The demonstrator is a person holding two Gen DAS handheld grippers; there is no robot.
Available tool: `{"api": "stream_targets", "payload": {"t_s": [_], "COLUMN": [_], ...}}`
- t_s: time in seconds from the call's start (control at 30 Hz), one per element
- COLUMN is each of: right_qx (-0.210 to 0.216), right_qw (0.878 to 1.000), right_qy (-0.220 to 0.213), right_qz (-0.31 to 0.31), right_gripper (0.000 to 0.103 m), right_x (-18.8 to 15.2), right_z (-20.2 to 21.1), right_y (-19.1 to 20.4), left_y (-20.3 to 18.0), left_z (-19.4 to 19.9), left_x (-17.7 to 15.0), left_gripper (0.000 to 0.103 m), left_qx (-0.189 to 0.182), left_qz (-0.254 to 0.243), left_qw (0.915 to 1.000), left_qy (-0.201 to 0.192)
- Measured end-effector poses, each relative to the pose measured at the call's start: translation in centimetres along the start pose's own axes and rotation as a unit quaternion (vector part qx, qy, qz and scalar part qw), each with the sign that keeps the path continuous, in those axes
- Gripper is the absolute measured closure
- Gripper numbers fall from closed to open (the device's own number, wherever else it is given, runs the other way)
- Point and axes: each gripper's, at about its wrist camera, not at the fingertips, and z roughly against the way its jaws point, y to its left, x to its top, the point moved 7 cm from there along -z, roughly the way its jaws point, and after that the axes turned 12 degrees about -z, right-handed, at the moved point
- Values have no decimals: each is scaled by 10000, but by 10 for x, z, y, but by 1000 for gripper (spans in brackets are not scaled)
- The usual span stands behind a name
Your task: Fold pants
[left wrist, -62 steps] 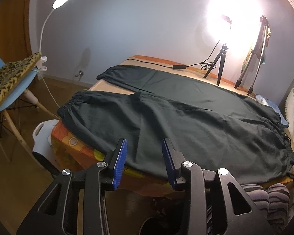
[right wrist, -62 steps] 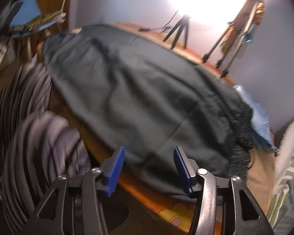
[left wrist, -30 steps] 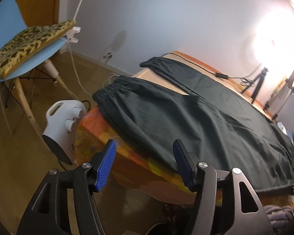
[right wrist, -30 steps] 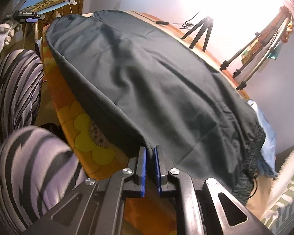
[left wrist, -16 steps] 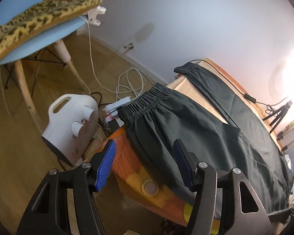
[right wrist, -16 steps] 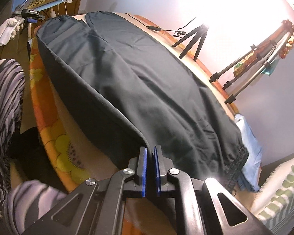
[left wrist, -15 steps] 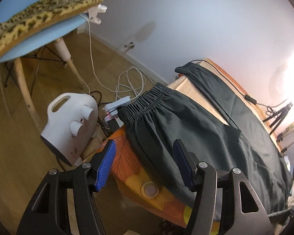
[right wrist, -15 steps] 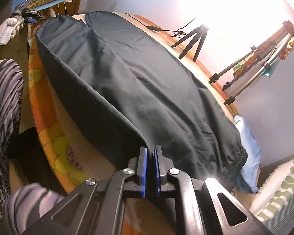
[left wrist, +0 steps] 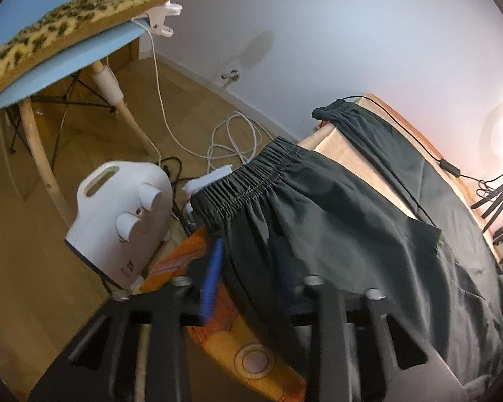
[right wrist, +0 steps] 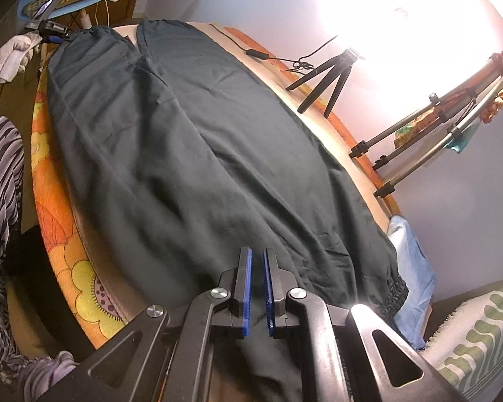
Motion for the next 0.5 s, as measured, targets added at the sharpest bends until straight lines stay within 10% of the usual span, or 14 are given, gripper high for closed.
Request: {"api": "stream_targets", "payload": {"t_s": [0.23, 0.5], "right_qx": [538, 1413], "right_qw": [9984, 9852], "right_qy": [184, 478], "right_qz": [-43, 848], "right_gripper": [96, 31], "right_x": [-13, -22], "right_z": [-8, -11], "right_y": [11, 70], "left_y": [-4, -9], "left_z": [1, 14], "left_x": [7, 23], "left_gripper": [97, 98], "left_qx": [-33, -137], "left_qz": [48, 97], "left_qw": [9998, 9989], "left_qy": [-173, -446]}}
